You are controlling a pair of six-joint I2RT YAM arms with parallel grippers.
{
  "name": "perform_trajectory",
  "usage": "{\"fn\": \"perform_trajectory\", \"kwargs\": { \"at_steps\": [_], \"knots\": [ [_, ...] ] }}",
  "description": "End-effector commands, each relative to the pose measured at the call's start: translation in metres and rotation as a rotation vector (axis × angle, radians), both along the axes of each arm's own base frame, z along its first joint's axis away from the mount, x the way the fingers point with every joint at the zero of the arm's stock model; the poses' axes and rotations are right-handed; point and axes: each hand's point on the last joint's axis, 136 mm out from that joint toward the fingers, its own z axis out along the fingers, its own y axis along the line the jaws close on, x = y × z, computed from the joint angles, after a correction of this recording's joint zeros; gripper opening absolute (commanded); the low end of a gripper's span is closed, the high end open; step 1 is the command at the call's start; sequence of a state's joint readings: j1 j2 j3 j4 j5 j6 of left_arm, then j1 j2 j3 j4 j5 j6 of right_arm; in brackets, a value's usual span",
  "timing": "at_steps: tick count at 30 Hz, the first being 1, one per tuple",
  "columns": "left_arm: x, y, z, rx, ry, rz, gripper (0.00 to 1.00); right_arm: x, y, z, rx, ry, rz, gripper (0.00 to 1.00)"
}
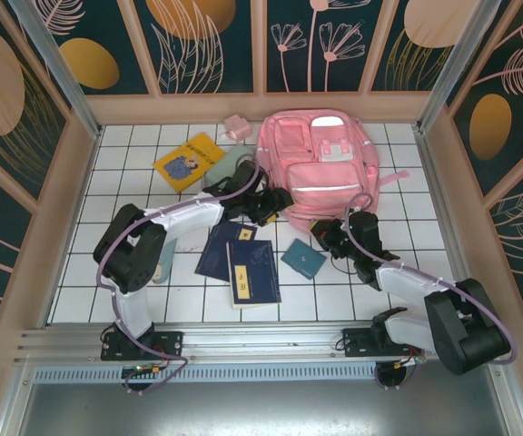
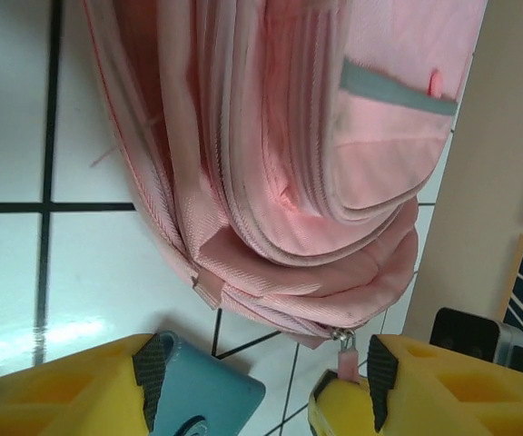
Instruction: Pack the student bag
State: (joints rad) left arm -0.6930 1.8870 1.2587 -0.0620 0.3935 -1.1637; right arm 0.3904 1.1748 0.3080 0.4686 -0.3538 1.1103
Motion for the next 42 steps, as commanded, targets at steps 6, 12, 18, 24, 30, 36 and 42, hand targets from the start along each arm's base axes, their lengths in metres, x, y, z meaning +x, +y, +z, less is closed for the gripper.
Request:
{"fn": "perform_trajectory", "kwargs": {
  "at_steps": [6, 12, 18, 24, 30, 36, 42],
  "knots": [
    [0.013, -0.024, -0.012, -0.062, 0.044, 0.031, 0.6, 0.002, -0.001, 0.04, 0.071, -0.12, -0.039, 0.0],
    [0.015, -0.031, -0.027, -0.076, 0.076, 0.063, 0.59, -0.001, -0.001, 0.039, 0.087, -0.121, -0.039, 0.0],
    [0.029, -0.036, -0.026, -0.079, 0.058, 0.096, 0.23, -0.007, -0.004, 0.04, 0.068, -0.145, -0.031, 0.0],
    [0.036, -0.031, -0.018, -0.076, 0.02, 0.108, 0.0, -0.016, -0.022, 0.027, -0.012, -0.142, -0.072, 0.0],
    [0.038, -0.011, -0.016, -0.074, 0.012, 0.133, 0.0, -0.017, -0.048, 0.011, -0.121, -0.112, -0.147, 0.0],
    [0.039, 0.011, -0.013, -0.064, 0.001, 0.159, 0.0, -0.012, -0.073, 0.009, -0.221, -0.115, -0.212, 0.0],
    [0.04, 0.027, -0.01, -0.048, -0.014, 0.167, 0.0, -0.007, -0.093, 0.008, -0.272, -0.109, -0.254, 0.0]
  ]
}}
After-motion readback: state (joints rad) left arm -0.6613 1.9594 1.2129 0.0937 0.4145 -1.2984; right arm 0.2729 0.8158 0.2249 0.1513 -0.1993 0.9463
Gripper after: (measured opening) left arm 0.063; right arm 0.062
